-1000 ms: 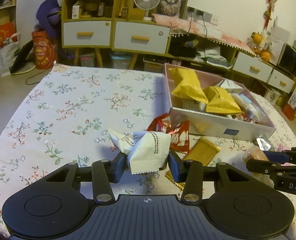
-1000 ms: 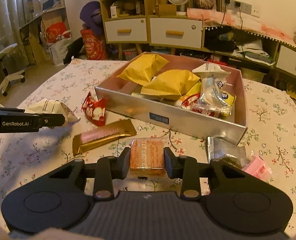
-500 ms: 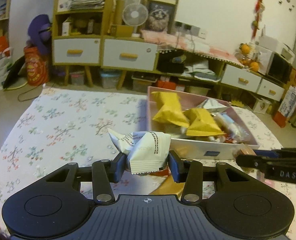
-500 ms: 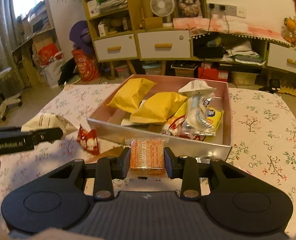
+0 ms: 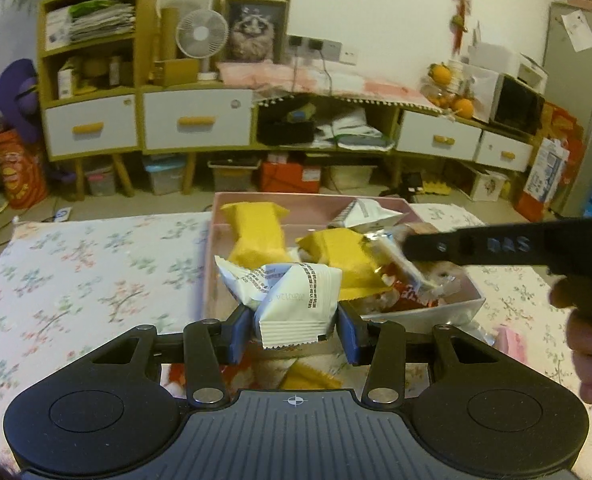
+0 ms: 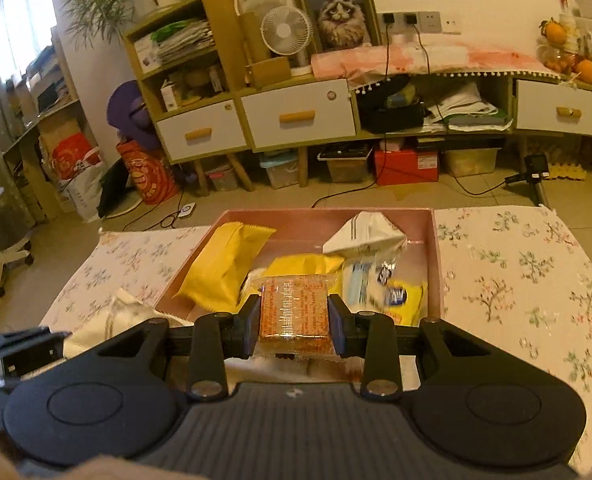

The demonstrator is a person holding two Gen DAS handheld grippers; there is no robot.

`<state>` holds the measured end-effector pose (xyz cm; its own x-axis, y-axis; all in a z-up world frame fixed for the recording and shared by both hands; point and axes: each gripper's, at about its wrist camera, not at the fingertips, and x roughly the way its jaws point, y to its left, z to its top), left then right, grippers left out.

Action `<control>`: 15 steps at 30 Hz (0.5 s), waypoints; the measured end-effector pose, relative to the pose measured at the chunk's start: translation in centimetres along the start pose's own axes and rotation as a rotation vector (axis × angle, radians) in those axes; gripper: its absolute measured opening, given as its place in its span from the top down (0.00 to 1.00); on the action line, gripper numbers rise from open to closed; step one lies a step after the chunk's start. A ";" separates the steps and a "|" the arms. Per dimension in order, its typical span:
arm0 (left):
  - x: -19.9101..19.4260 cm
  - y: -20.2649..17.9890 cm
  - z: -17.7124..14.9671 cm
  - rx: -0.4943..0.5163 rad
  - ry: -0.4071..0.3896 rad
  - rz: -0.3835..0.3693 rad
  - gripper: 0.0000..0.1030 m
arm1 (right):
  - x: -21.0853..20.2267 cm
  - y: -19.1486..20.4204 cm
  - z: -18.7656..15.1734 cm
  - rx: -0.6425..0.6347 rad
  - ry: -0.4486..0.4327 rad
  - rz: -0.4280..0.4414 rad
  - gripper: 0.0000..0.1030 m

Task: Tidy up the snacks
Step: 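Carry both packets into the box and open both tools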

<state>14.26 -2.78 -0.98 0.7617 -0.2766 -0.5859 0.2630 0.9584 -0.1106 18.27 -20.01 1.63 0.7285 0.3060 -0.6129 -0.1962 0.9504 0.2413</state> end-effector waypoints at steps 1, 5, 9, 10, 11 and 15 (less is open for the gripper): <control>0.5 -0.1 0.2 0.004 0.006 -0.006 0.59 | 0.4 -0.1 0.2 0.004 0.001 0.001 0.69; 2.3 -0.3 0.7 0.016 0.036 -0.009 0.59 | 1.8 -0.2 1.0 0.026 0.006 0.008 0.69; 3.3 0.0 0.8 0.012 0.042 -0.012 0.59 | 3.2 -0.2 1.5 0.029 0.013 -0.001 0.69; 3.5 0.1 0.9 0.011 0.043 -0.014 0.59 | 3.5 -0.2 1.5 0.031 0.015 -0.001 0.69; 3.8 0.2 0.9 0.006 0.047 -0.015 0.59 | 3.8 -0.2 1.6 0.034 0.016 -0.003 0.69; 4.7 1.0 0.7 -0.021 0.072 -0.022 0.59 | 4.8 -0.4 2.0 0.049 0.019 -0.003 0.69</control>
<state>18.52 -3.18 -3.32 0.7110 -0.2930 -0.6392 0.2664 0.9535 -0.1407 23.17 -19.00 0.10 0.7163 0.3048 -0.6276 -0.1616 0.9475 0.2758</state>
